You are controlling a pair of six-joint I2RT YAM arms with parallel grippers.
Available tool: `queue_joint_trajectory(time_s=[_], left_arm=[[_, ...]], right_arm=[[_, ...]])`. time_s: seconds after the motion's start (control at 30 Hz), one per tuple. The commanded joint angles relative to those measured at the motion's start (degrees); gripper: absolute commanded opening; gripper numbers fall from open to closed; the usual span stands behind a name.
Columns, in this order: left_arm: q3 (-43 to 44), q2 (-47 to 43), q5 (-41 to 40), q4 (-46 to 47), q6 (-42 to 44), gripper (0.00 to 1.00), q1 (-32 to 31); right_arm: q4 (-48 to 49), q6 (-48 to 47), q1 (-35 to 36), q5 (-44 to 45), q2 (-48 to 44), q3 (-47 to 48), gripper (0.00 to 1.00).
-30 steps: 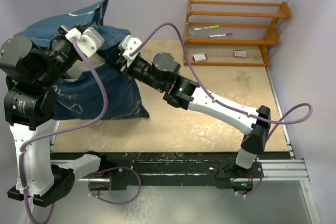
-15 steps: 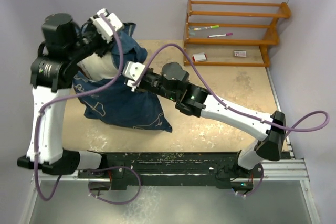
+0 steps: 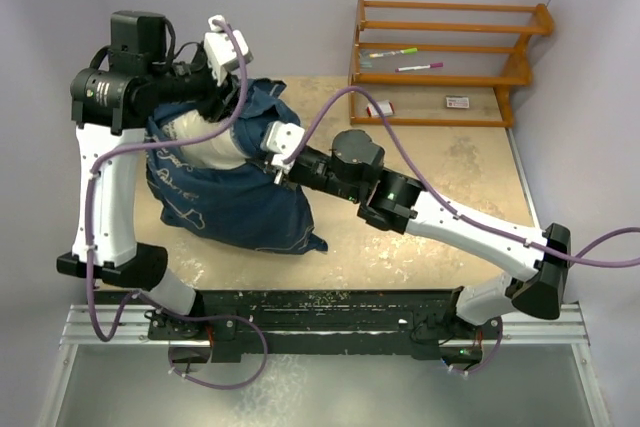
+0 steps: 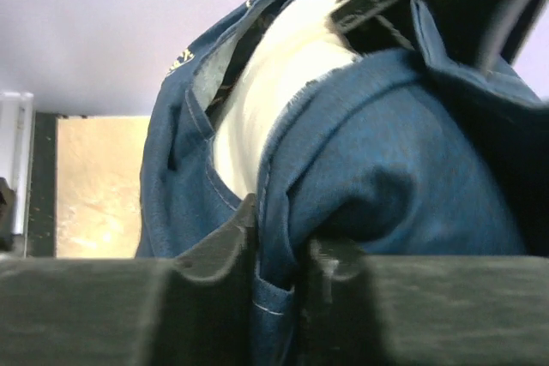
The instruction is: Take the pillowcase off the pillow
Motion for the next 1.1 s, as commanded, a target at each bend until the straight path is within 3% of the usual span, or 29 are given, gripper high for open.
queue_joint_trajectory(time_s=[0.0, 0.07, 0.17, 0.3, 0.47, 0.63, 0.73, 0.77, 0.87, 1.07], left_arm=[[-7.6, -5.2, 6.2, -13.9, 10.5, 0.40, 0.2], [-13.3, -8.4, 6.2, -13.9, 13.9, 0.32, -0.1], [-13.7, -8.5, 4.0, -13.9, 13.0, 0.20, -0.2], [-11.9, -7.4, 2.1, -13.9, 11.1, 0.10, -0.2], [-11.8, -7.4, 0.6, -13.8, 9.7, 0.06, -0.2], [-10.4, -7.9, 0.4, -13.8, 9.3, 0.05, -0.2], [-10.1, -8.5, 0.7, -13.8, 9.2, 0.03, -0.2], [-10.1, -8.7, 0.7, -13.8, 9.2, 0.01, -0.2], [-9.8, -10.1, 2.0, -13.8, 9.8, 0.00, -0.2], [-11.8, -13.9, 6.2, -13.8, 11.4, 0.00, -0.2]], right_arm=[[11.8, 18.6, -3.0, -3.6, -5.9, 0.3, 0.35], [12.6, 22.7, -3.9, -3.5, -7.5, -1.5, 0.53], [10.4, 25.3, -4.0, 2.3, -8.7, -1.9, 0.74], [7.6, 25.7, -4.0, 16.1, -10.2, -2.0, 0.78], [9.8, 24.6, -3.0, 11.7, -11.5, -2.0, 0.79], [2.4, 27.3, -2.8, 8.7, -6.9, 5.7, 0.60], [0.3, 29.6, -2.8, 5.2, -5.1, 6.2, 0.57], [1.0, 30.9, -3.0, 3.6, -4.9, 5.5, 0.47], [2.5, 35.3, -5.1, 10.0, -4.3, 4.7, 0.00], [3.8, 42.2, -12.4, 8.8, -1.6, 7.7, 0.00]])
